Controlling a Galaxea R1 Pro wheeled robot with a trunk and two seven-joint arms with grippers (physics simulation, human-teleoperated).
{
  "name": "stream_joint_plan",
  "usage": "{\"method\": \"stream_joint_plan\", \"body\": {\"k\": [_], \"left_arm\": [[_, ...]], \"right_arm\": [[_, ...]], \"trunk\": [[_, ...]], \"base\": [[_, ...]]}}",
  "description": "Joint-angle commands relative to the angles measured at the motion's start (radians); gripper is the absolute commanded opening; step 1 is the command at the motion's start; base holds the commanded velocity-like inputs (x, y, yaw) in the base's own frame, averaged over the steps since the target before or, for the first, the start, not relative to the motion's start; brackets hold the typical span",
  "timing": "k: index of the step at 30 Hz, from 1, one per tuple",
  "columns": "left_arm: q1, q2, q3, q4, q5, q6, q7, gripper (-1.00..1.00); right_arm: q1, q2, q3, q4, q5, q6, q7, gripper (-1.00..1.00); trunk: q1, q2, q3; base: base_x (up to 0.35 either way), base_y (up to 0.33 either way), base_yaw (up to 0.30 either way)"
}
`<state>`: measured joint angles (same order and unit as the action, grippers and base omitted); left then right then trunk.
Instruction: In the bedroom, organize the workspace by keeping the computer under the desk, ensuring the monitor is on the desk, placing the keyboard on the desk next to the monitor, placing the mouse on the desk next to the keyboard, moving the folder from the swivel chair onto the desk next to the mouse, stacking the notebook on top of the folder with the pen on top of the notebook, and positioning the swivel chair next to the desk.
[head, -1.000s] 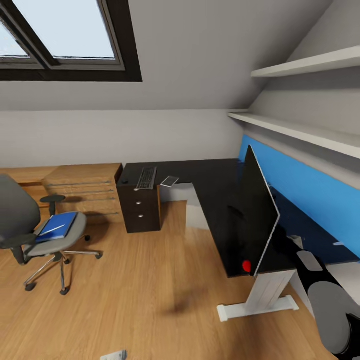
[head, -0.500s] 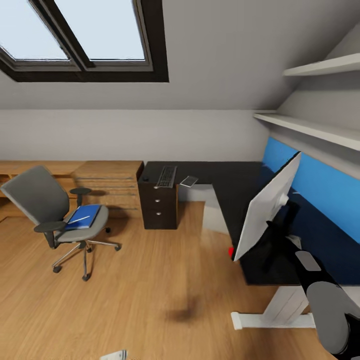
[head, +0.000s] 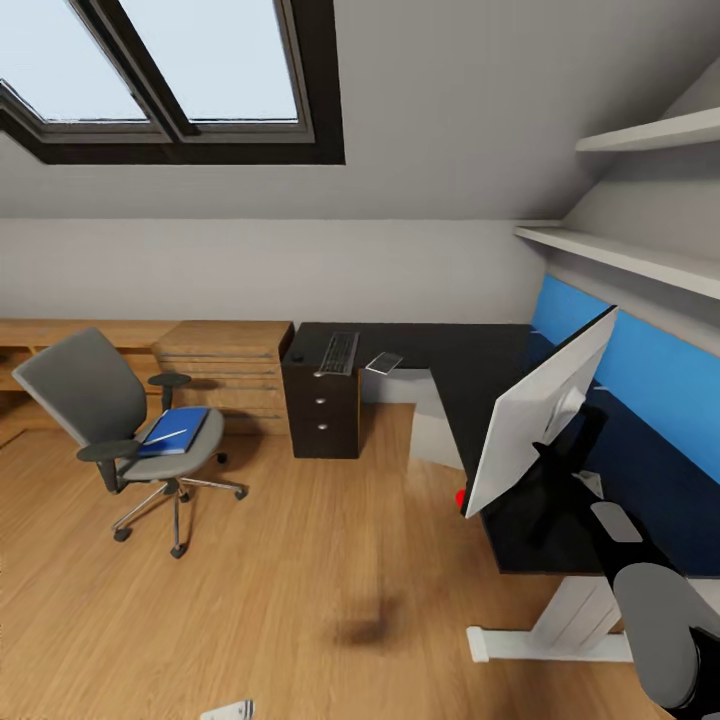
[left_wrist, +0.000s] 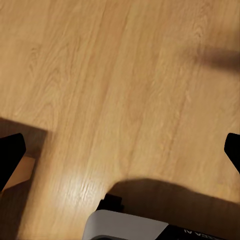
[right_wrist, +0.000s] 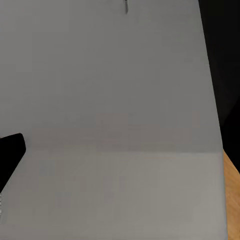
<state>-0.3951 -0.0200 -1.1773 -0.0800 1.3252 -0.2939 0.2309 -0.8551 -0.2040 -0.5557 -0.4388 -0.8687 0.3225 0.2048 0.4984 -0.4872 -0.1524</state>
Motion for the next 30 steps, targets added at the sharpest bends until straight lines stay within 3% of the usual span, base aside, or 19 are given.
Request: {"method": "stream_joint_plan", "body": {"k": [1, 11, 14, 15, 19, 20, 21, 23, 24, 27, 28, 29, 30], "left_arm": [[-0.001, 0.000, -0.009, -0.001, 0.005, -0.002, 0.007, 1.00], [-0.001, 0.000, -0.007, -0.001, 0.005, -0.002, 0.007, 1.00], [-0.001, 0.002, -0.006, -0.001, 0.005, -0.001, 0.007, 1.00], [-0.001, 0.002, -0.006, -0.001, 0.005, -0.001, 0.007, 1.00], [-0.001, 0.005, -0.005, -0.001, 0.005, -0.002, 0.008, 1.00], [-0.001, 0.005, -0.004, -0.001, 0.005, -0.002, 0.008, 1.00], [-0.001, 0.006, -0.004, -0.001, 0.005, -0.002, 0.009, 1.00], [-0.001, 0.007, -0.003, -0.001, 0.006, -0.002, 0.010, 1.00], [-0.001, 0.008, -0.003, -0.001, 0.006, -0.002, 0.012, 1.00], [-0.001, 0.006, -0.005, -0.001, 0.004, 0.001, 0.010, 1.00], [-0.001, 0.005, -0.006, -0.001, 0.003, 0.002, 0.010, 1.00], [-0.001, 0.002, -0.009, -0.001, 0.002, 0.006, 0.008, 1.00], [-0.001, 0.001, -0.010, -0.002, 0.002, 0.007, 0.008, 1.00]], "right_arm": [[-0.001, 0.000, -0.007, 0.000, -0.004, 0.007, 0.003, 1.00], [-0.001, 0.010, -0.006, 0.002, -0.002, 0.007, 0.005, 1.00], [0.000, 0.026, 0.007, 0.001, 0.047, -0.025, 0.005, 1.00], [0.000, 0.038, 0.021, 0.001, 0.096, -0.062, 0.004, 1.00], [0.001, 0.066, 0.049, 0.002, 0.232, -0.172, 0.004, 1.00], [0.001, 0.079, 0.057, 0.002, 0.310, -0.237, 0.003, 1.00], [0.003, 0.095, 0.064, 0.005, 0.429, -0.331, 0.000, 1.00], [0.004, 0.104, 0.068, 0.018, 0.564, -0.429, -0.002, 1.00], [0.009, 0.107, 0.070, 0.047, 0.683, -0.495, -0.004, 1.00], [0.020, 0.108, 0.071, 0.110, 0.784, -0.554, -0.006, 1.00], [0.021, 0.108, 0.071, 0.124, 0.799, -0.574, -0.006, 1.00], [0.028, 0.108, 0.071, 0.189, 0.845, -0.683, -0.009, 1.00], [0.039, 0.108, 0.071, 0.225, 0.857, -0.730, -0.009, 1.00]], "trunk": [[0.000, -0.002, -0.002], [0.000, -0.002, -0.002], [0.000, -0.002, -0.002], [0.000, -0.002, -0.002], [0.000, -0.002, -0.002], [0.000, -0.002, -0.002], [0.000, -0.002, -0.002], [0.000, -0.002, -0.002], [0.000, -0.002, -0.002], [0.000, -0.002, -0.002], [0.000, -0.002, -0.002], [0.000, -0.002, -0.002], [0.000, -0.002, -0.002]], "base": [[-0.061, -0.052, 0.020], [-0.214, -0.182, 0.005], [-0.257, -0.238, 0.000], [-0.250, -0.241, 0.000], [-0.237, -0.240, 0.000], [-0.195, -0.215, 0.000], [-0.153, -0.176, 0.000], [-0.124, -0.149, 0.000], [-0.040, -0.091, 0.000], [-0.020, -0.045, 0.000], [-0.010, -0.024, 0.000], [-0.003, -0.008, 0.000], [-0.002, -0.004, 0.000]]}}
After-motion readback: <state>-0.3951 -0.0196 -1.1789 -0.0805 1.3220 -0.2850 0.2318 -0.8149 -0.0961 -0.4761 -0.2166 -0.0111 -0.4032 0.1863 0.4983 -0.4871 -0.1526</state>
